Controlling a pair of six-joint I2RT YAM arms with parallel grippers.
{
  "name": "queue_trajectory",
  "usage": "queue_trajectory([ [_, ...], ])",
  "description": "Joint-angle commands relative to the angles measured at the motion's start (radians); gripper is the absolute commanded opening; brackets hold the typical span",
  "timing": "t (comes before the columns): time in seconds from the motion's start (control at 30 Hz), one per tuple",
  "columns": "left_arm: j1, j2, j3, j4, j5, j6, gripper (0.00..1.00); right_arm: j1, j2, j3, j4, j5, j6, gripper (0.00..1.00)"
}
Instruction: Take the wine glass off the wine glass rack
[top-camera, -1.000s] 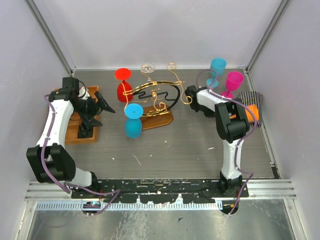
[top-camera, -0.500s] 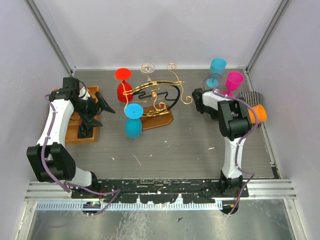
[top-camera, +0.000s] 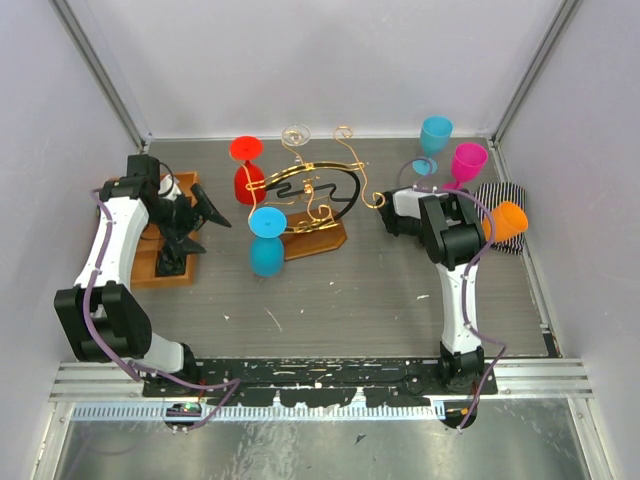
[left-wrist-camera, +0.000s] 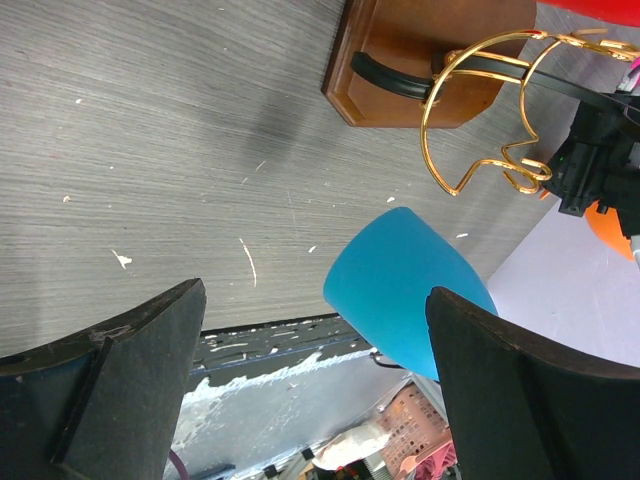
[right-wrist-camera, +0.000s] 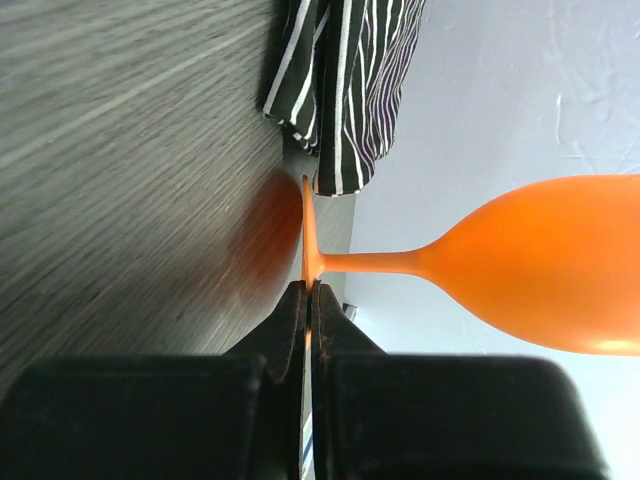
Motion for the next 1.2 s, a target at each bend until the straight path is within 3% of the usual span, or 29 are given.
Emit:
queue_trajectory([
  [0.0, 0.004, -0.002, 0.013, -0.008, 0.026, 0.016, 0.98, 0.003, 0.030, 0.034, -0.025, -0.011, 0.118, 0.01],
  [0.07, 0.004, -0.001, 0.012, -0.006, 0.025, 0.016, 0.98, 0.003, 0.028, 0.032, -0.021, -0.021, 0.116, 0.01],
  [0.1, 0.003, 0.000, 0.011, -0.007, 0.025, 0.016, 0.98, 0.003, 0.025, 0.031, -0.016, -0.034, 0.109, 0.08],
  [0.17, 0.004, 0.003, 0.011, -0.004, 0.027, 0.015, 0.98, 0.005, 0.011, 0.021, 0.012, -0.078, 0.078, 0.31],
  [0.2, 0.005, 0.004, 0.013, -0.004, 0.028, 0.013, 0.98, 0.006, 0.002, 0.015, 0.032, -0.109, 0.057, 0.36],
  [0.6, 0.004, -0.006, -0.005, -0.002, 0.024, 0.016, 0.98, 0.032, -0.069, -0.002, 0.088, -0.394, -0.004, 0.61],
  [0.93, 0.004, -0.009, -0.005, -0.001, 0.023, 0.015, 0.98, 0.047, -0.217, 0.037, 0.110, -0.867, -0.065, 0.62],
  [1.17, 0.004, -0.010, -0.007, 0.000, 0.022, 0.017, 0.98, 0.045, -0.265, 0.108, 0.097, -1.065, -0.059, 0.62],
])
